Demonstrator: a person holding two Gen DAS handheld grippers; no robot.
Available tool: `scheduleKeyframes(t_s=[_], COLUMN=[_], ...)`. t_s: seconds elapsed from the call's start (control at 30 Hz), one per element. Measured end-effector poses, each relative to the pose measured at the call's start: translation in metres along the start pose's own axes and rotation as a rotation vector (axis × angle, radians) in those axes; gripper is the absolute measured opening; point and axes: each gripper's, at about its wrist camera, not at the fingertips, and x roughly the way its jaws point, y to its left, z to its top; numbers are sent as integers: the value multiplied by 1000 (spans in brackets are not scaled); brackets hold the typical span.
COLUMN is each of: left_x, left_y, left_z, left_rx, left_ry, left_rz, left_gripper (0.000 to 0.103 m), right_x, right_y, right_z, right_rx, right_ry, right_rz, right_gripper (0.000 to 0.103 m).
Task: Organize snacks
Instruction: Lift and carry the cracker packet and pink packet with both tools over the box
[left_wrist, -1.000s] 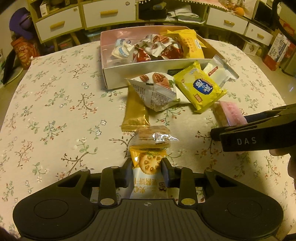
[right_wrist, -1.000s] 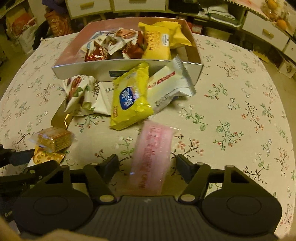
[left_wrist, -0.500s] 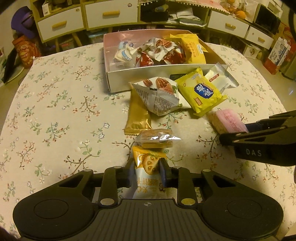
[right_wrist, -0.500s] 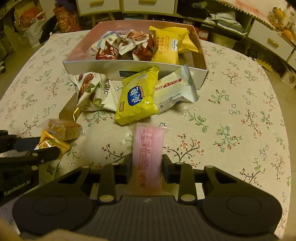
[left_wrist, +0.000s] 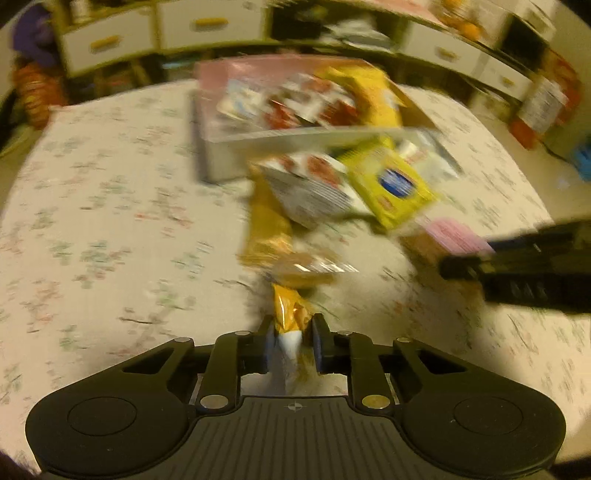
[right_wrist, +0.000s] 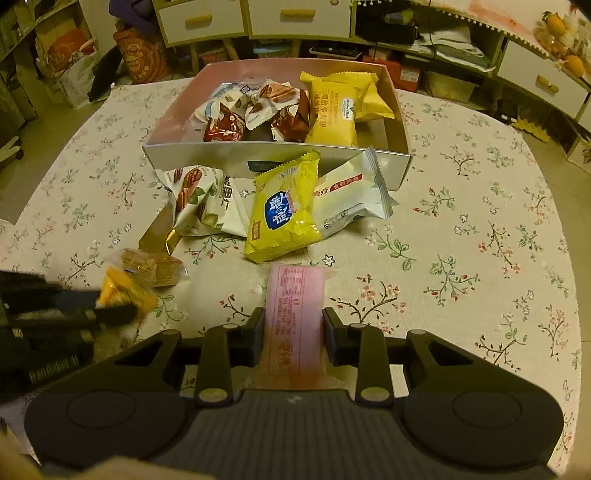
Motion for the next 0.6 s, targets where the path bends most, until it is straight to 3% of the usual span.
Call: scheduleKeyframes(t_s=[0.17, 0.23, 0.3, 0.6], left_x=[13, 14, 14, -14], left_y=[-19, -26, -28, -19], left_z=[-10, -11, -10, -5], left_rx=[100, 134, 125, 85], left_ry=[-5, -12, -4, -28], left_rz=[82, 101, 88, 20], left_gripper=[27, 20, 11, 10], right_x=[3, 3, 3, -13], right_y=[-1, -1, -2, -10], right_z=[-1, -1, -2, 2], right_rx=[8, 7, 7, 36], right_ry=[11, 14, 14, -19], right_rz=[-3, -5, -6, 34], right_gripper=[29, 29, 29, 29])
